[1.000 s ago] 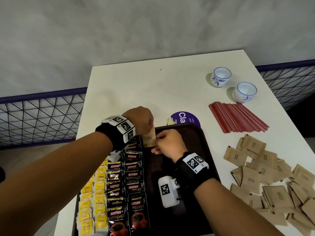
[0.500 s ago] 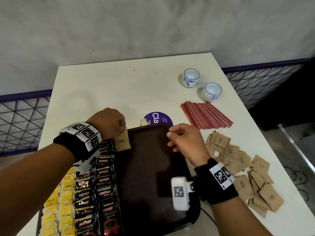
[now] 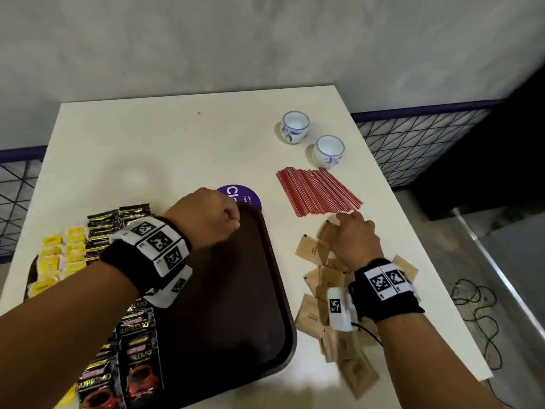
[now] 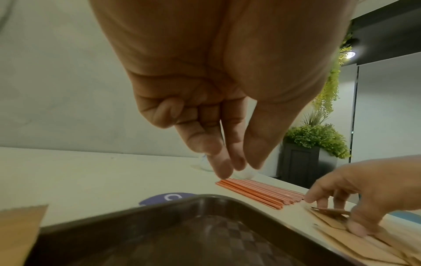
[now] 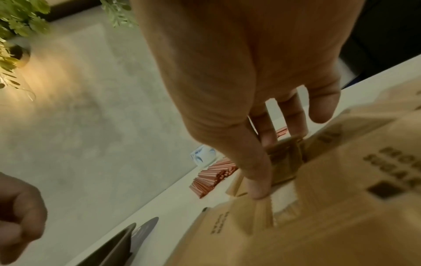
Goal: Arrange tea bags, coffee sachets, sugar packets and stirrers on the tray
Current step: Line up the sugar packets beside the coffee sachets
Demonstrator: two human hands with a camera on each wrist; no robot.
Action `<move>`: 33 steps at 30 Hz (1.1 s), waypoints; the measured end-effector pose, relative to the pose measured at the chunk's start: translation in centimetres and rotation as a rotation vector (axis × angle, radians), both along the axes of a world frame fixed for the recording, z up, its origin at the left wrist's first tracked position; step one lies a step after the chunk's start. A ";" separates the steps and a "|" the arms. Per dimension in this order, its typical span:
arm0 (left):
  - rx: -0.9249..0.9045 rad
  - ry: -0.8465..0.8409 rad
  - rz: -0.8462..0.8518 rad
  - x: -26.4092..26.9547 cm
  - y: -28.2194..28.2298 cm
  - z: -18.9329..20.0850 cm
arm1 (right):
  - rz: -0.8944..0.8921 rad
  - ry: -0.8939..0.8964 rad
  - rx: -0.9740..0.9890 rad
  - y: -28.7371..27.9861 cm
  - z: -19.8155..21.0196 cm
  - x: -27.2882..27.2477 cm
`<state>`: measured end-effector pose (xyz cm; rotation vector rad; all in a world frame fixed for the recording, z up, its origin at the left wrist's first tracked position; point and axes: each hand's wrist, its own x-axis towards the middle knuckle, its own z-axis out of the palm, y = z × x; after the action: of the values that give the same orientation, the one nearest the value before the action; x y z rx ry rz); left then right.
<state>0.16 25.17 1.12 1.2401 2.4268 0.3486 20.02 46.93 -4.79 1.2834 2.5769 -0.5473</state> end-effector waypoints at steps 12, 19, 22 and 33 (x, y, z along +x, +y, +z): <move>-0.018 -0.058 -0.073 3.3 1.7 -1.1 | 0.081 0.270 -0.088 0.6 0.7 0.4; 0.151 -0.283 0.031 3.9 1.9 0.1 | 0.101 0.574 -0.457 -3.1 3.6 -0.8; 0.175 -0.430 0.055 3.8 2.0 0.6 | 0.143 0.620 -0.532 -5.0 3.6 -2.1; 0.078 -0.367 0.274 -0.5 -3.7 1.2 | 0.051 0.552 -0.760 -6.9 1.9 -3.3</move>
<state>-0.31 21.51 2.29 0.7856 2.2737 0.6896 16.68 40.01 -2.92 0.8622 2.3198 -1.8517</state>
